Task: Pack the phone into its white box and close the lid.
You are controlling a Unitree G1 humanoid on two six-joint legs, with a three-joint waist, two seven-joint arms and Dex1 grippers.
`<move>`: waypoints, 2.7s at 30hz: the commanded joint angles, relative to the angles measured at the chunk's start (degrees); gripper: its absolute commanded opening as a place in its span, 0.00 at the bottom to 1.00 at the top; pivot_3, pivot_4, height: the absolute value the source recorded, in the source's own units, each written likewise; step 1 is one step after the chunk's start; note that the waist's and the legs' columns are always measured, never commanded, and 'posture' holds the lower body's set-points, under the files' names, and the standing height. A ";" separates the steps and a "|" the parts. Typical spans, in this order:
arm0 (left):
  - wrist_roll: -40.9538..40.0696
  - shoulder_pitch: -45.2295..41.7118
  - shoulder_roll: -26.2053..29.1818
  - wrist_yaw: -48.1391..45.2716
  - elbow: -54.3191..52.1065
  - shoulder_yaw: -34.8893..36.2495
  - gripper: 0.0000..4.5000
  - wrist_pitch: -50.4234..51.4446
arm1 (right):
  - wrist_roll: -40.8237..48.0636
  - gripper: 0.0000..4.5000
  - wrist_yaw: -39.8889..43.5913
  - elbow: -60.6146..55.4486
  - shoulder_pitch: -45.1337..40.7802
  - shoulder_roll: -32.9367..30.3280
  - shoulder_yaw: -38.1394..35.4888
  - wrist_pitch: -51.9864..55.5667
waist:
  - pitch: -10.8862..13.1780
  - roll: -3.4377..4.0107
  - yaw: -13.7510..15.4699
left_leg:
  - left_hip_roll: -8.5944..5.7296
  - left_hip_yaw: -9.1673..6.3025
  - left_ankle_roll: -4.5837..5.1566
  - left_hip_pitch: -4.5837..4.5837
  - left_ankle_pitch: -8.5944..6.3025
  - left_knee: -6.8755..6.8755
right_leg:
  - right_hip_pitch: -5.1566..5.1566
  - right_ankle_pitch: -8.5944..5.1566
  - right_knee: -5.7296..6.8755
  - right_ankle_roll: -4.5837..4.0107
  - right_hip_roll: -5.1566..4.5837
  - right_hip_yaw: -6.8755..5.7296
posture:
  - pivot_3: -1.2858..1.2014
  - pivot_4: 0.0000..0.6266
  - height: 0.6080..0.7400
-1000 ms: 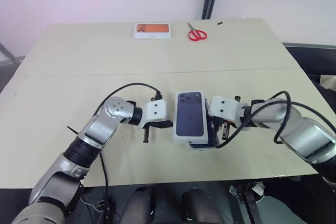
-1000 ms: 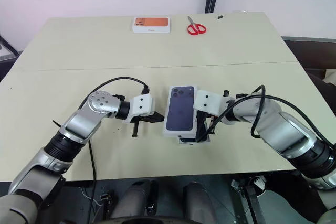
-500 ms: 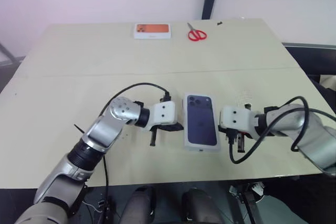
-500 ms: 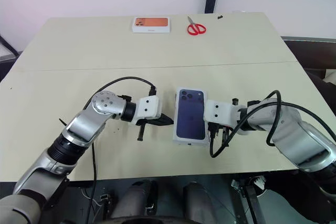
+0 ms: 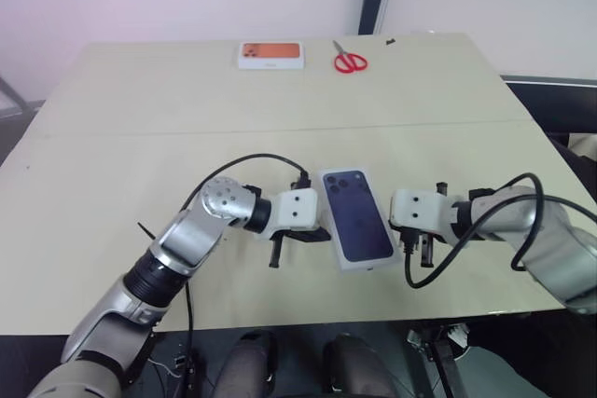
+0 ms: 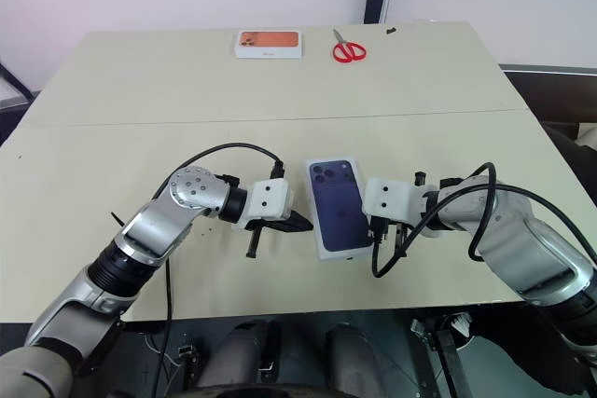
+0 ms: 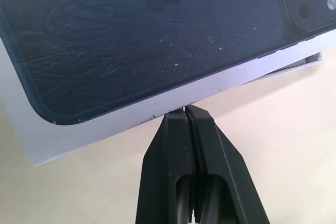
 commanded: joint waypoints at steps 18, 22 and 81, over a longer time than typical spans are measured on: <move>0.16 -1.66 -2.22 3.01 1.86 1.01 0.01 -1.28 | -1.50 0.01 0.47 -0.71 0.55 2.08 -1.75 -0.61 | 0.00 0.00 0.03 | 0.00 0.00 0.00 0.01 0.00 0.03 | 0.00 0.00 0.04 0.00 0.00 0.00 | 0.52 0.24 1.00; 0.21 -1.81 -2.35 2.95 1.92 0.86 0.01 -1.33 | -1.54 0.01 0.45 -0.74 0.67 2.16 -1.97 -0.38 | 0.00 0.00 0.02 | -0.01 0.00 0.00 0.01 0.00 0.03 | 0.00 0.00 0.05 0.00 0.00 0.00 | 0.52 0.24 1.00; 2.60 -10.75 -9.23 8.11 20.07 3.19 0.01 -5.35 | 10.20 0.01 5.39 -8.86 11.69 -1.43 -11.17 3.19 | -0.02 -0.05 0.44 | -0.03 0.00 0.00 0.03 0.00 0.13 | 0.01 0.00 0.18 0.01 0.00 -0.02 | 0.52 0.24 1.00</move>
